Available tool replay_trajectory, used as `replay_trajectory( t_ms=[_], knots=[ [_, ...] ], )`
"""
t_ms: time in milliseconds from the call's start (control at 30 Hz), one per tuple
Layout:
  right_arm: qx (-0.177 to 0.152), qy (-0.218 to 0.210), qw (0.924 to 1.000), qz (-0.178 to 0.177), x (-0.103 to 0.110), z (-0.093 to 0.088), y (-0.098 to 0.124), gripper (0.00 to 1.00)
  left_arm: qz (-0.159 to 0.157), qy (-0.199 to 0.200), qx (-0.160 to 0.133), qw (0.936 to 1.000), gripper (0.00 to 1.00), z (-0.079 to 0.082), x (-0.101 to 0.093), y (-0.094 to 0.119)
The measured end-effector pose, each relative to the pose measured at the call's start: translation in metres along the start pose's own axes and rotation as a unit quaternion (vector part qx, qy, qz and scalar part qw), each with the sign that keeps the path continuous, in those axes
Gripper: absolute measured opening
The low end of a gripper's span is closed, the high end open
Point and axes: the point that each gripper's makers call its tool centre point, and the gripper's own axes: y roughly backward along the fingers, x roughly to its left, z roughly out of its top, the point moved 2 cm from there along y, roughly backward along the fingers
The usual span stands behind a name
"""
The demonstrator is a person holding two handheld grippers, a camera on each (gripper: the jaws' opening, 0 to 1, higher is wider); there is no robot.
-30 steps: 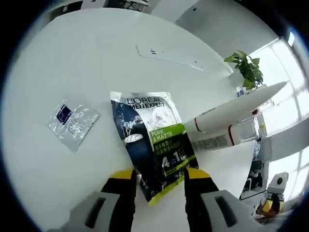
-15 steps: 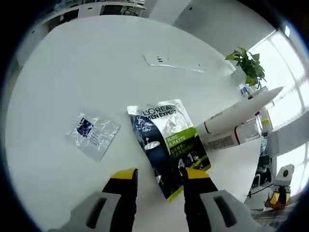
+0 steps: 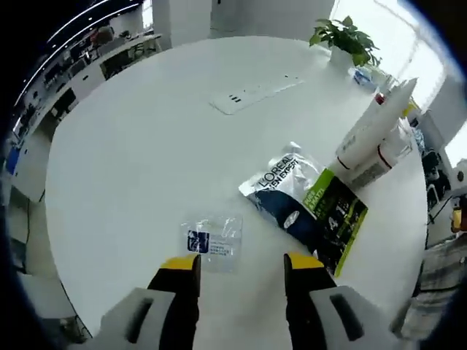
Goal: Arrange the skincare products in the storage area until every visible bottle or jar stands upright without overlapping.
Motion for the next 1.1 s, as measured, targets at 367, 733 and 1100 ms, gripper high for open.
replay_trajectory(
  t_ms=[367, 733, 1100],
  knots=[
    [-0.004, -0.009, 0.9999, -0.009, -0.007, 0.008, 0.0, 0.16, 0.041, -0.033, 0.038, 0.9979, 0.63, -0.003, 0.02, -0.025],
    [-0.005, -0.012, 0.9999, -0.011, -0.011, 0.017, -0.005, 0.16, 0.011, -0.014, 0.019, 0.9997, 0.52, 0.001, 0.017, -0.029],
    [0.008, -0.006, 0.9999, -0.008, -0.008, 0.008, -0.006, 0.16, 0.024, 0.004, 0.019, 0.9995, 0.41, -0.002, 0.013, -0.026]
  ],
)
